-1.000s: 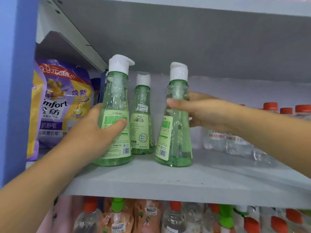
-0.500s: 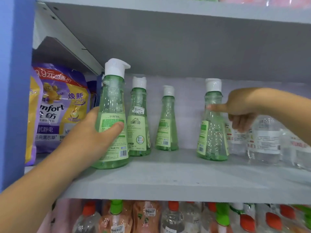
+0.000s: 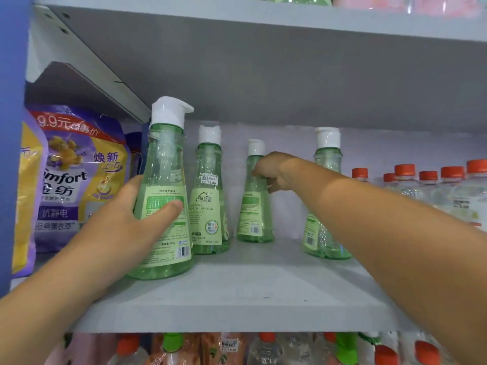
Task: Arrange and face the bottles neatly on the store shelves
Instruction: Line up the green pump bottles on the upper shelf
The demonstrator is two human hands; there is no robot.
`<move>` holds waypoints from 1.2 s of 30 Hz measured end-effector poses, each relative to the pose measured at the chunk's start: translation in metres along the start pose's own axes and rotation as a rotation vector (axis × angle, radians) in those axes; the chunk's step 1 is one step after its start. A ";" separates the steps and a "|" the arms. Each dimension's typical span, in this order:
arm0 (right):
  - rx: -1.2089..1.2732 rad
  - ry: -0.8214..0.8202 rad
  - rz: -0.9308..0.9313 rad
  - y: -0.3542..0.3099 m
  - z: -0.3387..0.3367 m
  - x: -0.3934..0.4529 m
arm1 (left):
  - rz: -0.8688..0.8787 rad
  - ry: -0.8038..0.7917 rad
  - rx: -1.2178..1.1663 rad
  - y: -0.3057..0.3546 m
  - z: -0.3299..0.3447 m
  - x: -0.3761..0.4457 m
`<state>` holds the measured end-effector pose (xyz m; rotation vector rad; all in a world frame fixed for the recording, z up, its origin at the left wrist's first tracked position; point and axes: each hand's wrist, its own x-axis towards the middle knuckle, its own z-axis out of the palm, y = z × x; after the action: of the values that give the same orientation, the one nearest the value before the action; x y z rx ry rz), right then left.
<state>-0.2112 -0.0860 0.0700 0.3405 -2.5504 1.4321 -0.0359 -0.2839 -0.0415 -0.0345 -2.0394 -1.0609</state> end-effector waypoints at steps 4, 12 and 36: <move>-0.058 -0.026 -0.018 0.004 0.001 0.011 | -0.005 0.004 -0.035 0.000 0.002 0.001; 0.166 -0.071 -0.072 0.014 0.005 0.022 | -0.036 0.032 -0.046 0.005 0.002 0.000; 0.017 0.010 -0.147 0.016 0.017 0.019 | -0.044 0.021 0.032 0.000 0.000 0.002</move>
<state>-0.2355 -0.0947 0.0533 0.5102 -2.4506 1.3986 -0.0372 -0.2844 -0.0400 0.0386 -2.0464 -1.0511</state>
